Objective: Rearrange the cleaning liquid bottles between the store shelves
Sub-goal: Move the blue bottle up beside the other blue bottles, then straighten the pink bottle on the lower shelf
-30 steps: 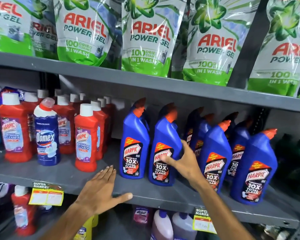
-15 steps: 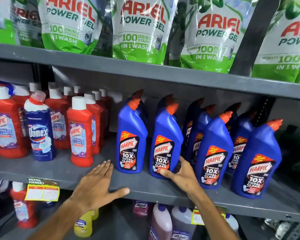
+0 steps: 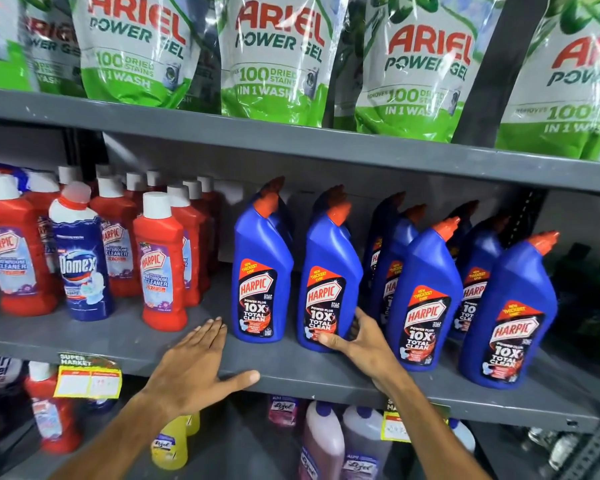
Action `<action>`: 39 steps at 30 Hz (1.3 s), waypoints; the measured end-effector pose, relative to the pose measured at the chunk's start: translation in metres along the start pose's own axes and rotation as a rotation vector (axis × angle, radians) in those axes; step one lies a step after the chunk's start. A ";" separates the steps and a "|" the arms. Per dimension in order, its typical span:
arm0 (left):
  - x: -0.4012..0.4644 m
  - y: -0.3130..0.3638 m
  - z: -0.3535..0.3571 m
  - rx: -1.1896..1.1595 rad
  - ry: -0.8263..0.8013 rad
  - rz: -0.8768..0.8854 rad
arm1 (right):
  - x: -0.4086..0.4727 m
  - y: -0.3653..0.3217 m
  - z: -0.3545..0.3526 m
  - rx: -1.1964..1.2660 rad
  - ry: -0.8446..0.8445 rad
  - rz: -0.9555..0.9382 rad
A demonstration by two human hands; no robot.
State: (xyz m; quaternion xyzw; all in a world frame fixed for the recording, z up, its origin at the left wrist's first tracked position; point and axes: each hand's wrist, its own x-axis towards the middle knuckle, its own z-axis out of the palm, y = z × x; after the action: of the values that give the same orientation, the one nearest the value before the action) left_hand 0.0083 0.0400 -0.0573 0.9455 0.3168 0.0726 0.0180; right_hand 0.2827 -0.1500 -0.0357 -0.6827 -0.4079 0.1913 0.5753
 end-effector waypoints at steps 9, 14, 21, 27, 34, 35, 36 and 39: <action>-0.002 0.002 -0.003 -0.023 -0.017 -0.004 | -0.002 0.000 0.001 -0.027 -0.003 -0.007; -0.004 0.002 -0.003 -0.034 0.028 -0.003 | -0.006 -0.001 0.004 -0.150 0.074 -0.011; -0.046 0.016 0.041 -0.023 0.406 0.141 | -0.068 0.015 0.024 -0.395 0.469 -0.438; -0.101 0.022 0.154 -0.082 0.326 0.280 | -0.152 0.113 0.066 -0.486 0.483 -0.494; -0.098 0.008 0.256 -0.096 -0.006 0.197 | -0.183 0.199 0.094 -0.300 0.427 -0.032; -0.093 0.005 0.269 -0.101 -0.049 0.174 | -0.182 0.211 0.098 -0.273 0.438 0.007; -0.087 0.002 0.281 -0.105 -0.089 0.153 | -0.180 0.222 0.102 -0.254 0.443 0.048; -0.069 -0.002 0.311 -0.115 -0.158 0.110 | -0.174 0.252 0.114 -0.198 0.429 0.180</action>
State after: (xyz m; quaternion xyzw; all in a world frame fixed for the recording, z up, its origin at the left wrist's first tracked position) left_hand -0.0013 0.0035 -0.3740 0.9616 0.2576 0.0167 0.0934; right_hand 0.1813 -0.2146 -0.3390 -0.7942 -0.2306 0.0516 0.5599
